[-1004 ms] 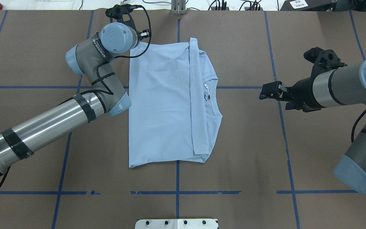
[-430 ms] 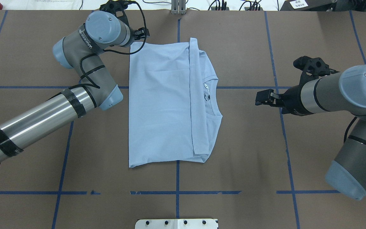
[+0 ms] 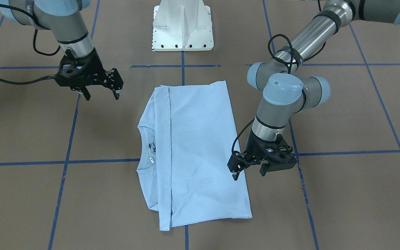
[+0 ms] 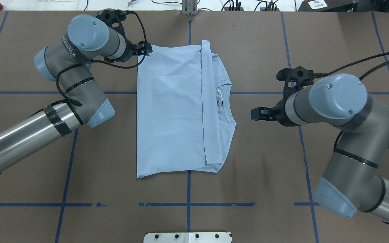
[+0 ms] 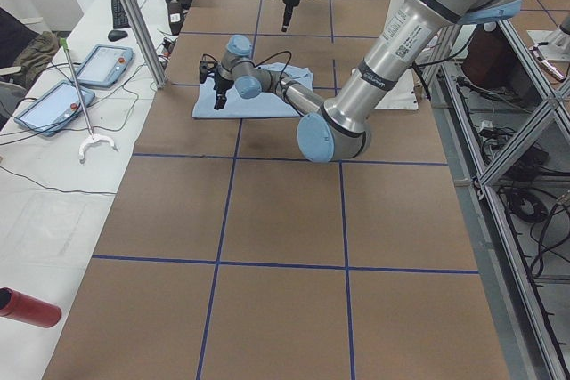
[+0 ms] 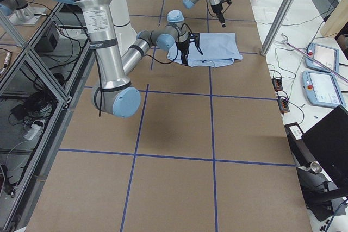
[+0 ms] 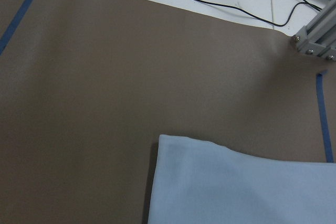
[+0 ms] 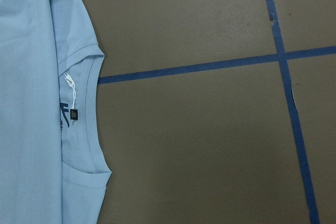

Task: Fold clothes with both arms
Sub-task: 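Release the shirt and raise the left gripper while the right gripper approaches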

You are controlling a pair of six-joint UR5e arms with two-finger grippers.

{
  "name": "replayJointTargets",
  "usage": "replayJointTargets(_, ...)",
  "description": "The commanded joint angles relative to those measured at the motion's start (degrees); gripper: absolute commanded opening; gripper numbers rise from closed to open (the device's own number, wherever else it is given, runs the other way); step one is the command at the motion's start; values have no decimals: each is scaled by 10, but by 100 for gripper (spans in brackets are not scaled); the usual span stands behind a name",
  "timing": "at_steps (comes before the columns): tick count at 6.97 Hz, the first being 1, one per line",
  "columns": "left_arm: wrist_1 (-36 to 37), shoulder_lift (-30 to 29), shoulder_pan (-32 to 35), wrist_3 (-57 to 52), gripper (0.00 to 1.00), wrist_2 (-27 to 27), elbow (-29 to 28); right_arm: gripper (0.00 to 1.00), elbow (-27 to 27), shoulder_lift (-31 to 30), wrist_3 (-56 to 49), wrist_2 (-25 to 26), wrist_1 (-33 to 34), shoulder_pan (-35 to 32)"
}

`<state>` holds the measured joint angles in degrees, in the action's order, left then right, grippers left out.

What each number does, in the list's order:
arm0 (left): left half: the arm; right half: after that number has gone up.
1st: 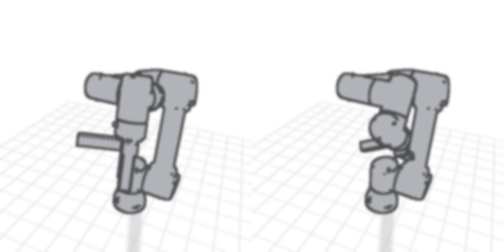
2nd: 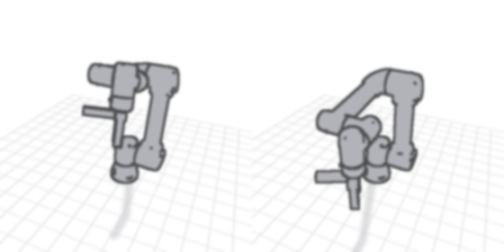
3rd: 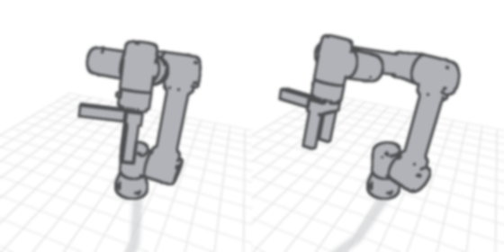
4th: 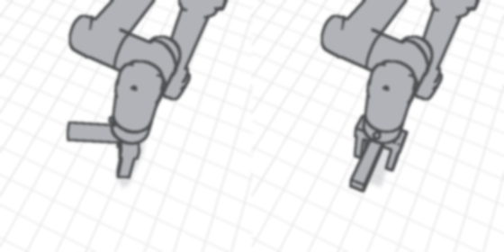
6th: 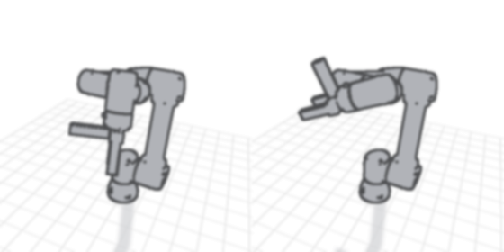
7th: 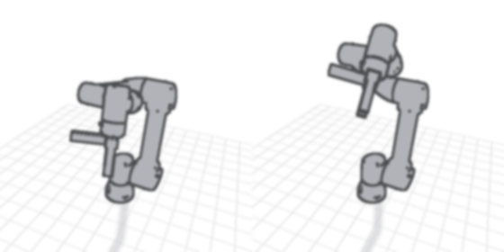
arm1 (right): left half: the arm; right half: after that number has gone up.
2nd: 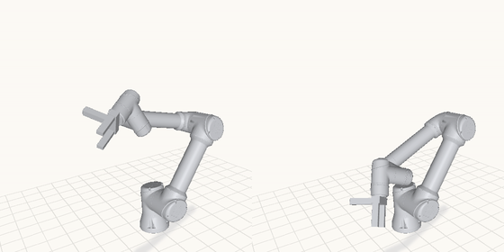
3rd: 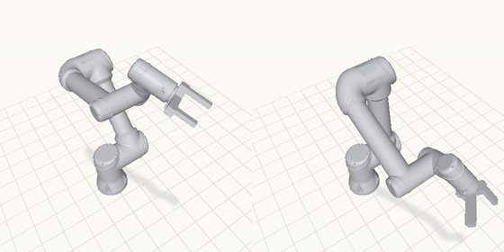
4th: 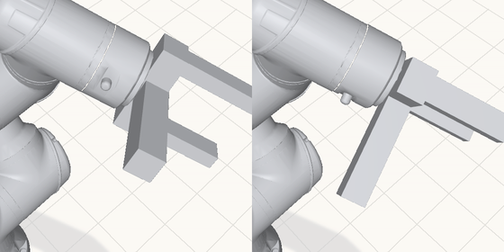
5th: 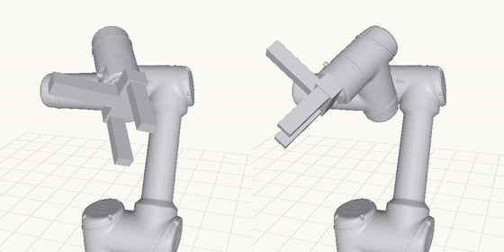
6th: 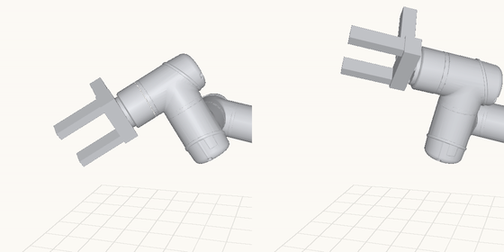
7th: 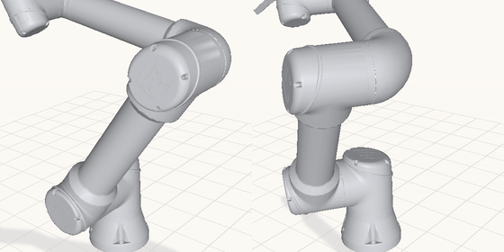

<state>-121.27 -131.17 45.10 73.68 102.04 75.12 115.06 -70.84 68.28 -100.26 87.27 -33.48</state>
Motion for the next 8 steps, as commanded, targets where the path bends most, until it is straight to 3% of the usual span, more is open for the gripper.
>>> replayJointTargets(1,86,12,-4,1,100,32,84,100,-58,85,-12,37,49,51)
replayJointTargets(2,103,47,-4,1,100,55,138,100,-66,90,-13,42,48,63)
replayJointTargets(4,104,105,-4,-1,100,73,202,100,-70,112,-87,109,49,118)
replayJointTargets(6,114,119,-5,-13,100,76,207,99,-72,116,-103,134,46,151)
replayJointTargets(8,120,119,-5,-14,100,76,208,92,-111,145,-123,170,44,176)
